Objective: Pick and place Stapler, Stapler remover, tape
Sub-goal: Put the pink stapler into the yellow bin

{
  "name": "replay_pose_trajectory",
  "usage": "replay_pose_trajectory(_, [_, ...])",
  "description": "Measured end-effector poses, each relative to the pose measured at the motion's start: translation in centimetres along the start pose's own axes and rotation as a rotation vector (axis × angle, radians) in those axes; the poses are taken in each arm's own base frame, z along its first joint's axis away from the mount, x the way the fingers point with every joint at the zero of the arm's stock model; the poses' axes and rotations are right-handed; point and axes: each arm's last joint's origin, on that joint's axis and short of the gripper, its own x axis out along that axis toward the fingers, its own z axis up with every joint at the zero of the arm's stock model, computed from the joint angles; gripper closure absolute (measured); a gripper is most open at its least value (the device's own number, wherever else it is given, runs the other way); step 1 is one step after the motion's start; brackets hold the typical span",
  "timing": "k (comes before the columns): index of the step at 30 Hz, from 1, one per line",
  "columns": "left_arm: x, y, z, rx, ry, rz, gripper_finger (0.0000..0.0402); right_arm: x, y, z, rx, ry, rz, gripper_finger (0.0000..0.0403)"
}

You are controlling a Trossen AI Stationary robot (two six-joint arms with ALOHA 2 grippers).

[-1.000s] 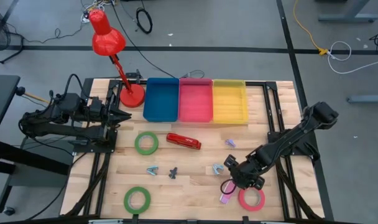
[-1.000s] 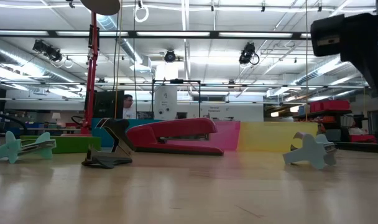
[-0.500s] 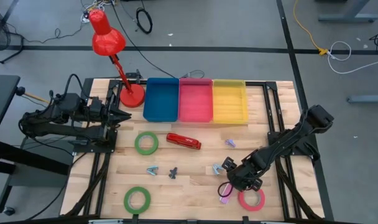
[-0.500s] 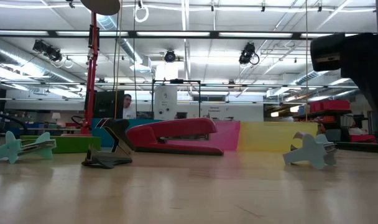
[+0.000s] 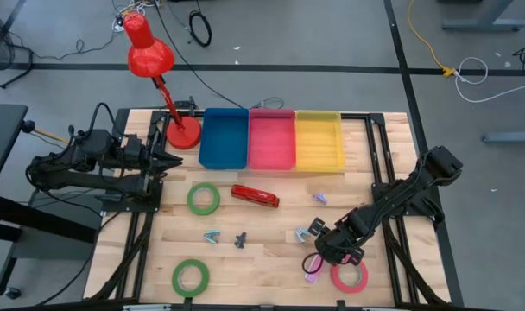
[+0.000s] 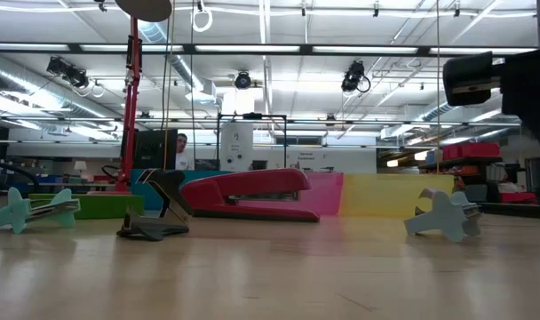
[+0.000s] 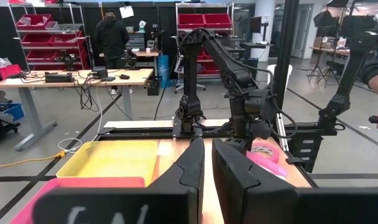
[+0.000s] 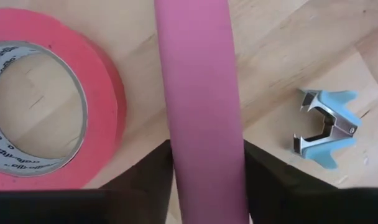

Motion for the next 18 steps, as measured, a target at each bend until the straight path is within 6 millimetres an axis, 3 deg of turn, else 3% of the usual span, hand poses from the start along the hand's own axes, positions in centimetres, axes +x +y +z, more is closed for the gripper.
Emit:
replay_pose_trajectory(4, [0.0, 0.0, 0.0, 0.0, 0.0, 0.0, 0.0367, 0.0, 0.0, -0.01, -0.001, 0.001, 0.0, 0.0267])
replay_pose_trajectory(12, [0.0, 0.0, 0.0, 0.0, 0.0, 0.0, 0.0367, 0.0, 0.08, -0.07, -0.021, 0.005, 0.016, 0.0255])
replay_pose_trajectory(18, [0.0, 0.0, 0.0, 0.0, 0.0, 0.0, 0.0367, -0.28, 0.19, -0.29, -0.026, 0.016, 0.024, 0.0276])
